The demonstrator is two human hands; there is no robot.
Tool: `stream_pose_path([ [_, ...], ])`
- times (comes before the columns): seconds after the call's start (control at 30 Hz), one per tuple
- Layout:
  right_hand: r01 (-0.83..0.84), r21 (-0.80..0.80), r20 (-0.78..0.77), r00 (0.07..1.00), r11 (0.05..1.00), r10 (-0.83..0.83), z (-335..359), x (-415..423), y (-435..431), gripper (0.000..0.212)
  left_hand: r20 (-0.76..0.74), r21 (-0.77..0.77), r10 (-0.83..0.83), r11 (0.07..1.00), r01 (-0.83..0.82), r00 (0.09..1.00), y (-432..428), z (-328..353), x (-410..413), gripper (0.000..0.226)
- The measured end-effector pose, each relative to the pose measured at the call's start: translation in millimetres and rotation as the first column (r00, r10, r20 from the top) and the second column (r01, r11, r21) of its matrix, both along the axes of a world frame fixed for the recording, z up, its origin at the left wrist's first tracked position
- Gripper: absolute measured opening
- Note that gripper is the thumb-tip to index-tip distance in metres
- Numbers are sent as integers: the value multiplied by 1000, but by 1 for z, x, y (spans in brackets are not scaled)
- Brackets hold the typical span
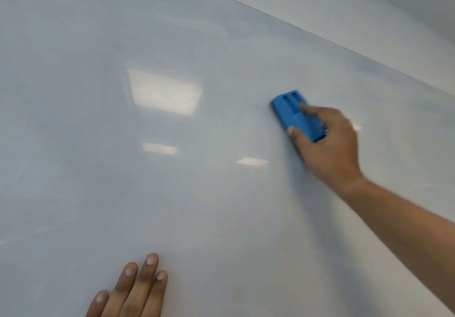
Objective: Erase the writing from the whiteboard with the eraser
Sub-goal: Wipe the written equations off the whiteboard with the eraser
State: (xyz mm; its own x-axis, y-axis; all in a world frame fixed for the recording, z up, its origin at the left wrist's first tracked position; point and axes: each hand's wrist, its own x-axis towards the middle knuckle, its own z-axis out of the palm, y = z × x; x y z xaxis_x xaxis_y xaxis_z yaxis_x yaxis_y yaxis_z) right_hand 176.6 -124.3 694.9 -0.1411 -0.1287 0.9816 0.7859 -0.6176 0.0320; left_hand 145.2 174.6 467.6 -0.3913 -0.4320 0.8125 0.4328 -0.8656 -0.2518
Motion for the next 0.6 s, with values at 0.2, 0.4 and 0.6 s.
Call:
stream_pose_path([
  [0.2,-33,-35,-10,999,999,33,15,-15,39,42,20,-3,38,999,-38,999,5,3,3,30],
  [0.4,174,-698,337,936,695,105,-114,-41,69,37,26,12,78,997,-79,997,11,-1,-4,30],
  [0.6,221,-583,389,921,782,30,-53,-19,39,38,-146,-104,-40,994,25,988,0,-10,-18,33],
])
